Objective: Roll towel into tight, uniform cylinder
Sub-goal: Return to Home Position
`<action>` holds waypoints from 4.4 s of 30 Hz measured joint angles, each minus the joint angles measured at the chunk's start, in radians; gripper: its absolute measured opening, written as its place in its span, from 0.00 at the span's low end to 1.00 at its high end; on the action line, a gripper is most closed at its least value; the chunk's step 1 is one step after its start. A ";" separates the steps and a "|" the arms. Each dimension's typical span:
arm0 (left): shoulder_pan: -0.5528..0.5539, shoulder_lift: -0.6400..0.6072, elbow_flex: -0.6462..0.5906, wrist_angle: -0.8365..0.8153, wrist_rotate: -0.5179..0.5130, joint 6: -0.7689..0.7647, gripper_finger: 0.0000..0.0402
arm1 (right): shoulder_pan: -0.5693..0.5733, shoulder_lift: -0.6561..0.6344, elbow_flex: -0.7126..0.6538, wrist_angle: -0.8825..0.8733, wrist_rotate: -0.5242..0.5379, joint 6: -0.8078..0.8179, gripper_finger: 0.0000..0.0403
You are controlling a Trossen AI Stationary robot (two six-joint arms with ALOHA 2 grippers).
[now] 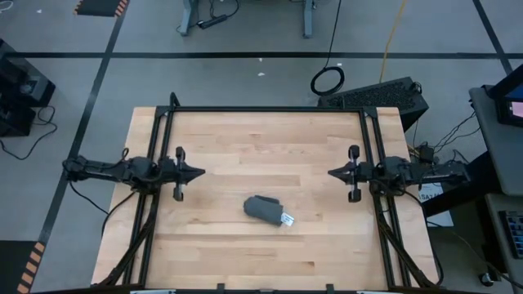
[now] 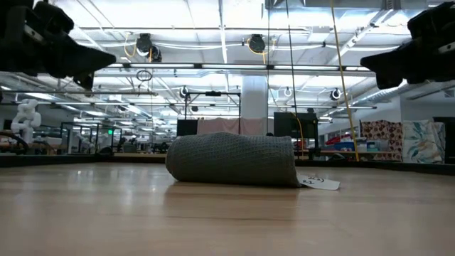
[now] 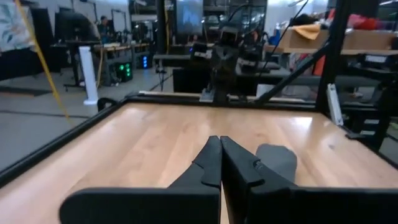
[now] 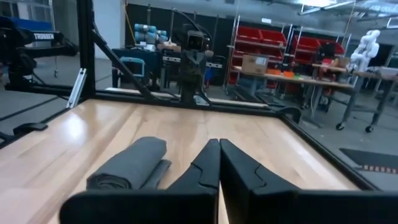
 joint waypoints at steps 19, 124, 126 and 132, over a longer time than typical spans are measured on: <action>0.092 -0.037 0.000 -0.013 0.100 0.049 0.00 | 0.000 -0.006 0.000 -0.004 -0.027 -0.010 0.00; 0.168 -0.037 -0.002 -0.029 0.185 -0.028 0.06 | -0.060 -0.006 -0.001 -0.007 -0.051 -0.003 0.00; 0.168 -0.037 -0.002 -0.029 0.185 -0.028 0.06 | -0.060 -0.006 -0.001 -0.007 -0.051 -0.003 0.00; 0.168 -0.037 -0.002 -0.029 0.184 -0.028 0.06 | -0.060 -0.006 -0.001 -0.007 -0.051 -0.003 0.00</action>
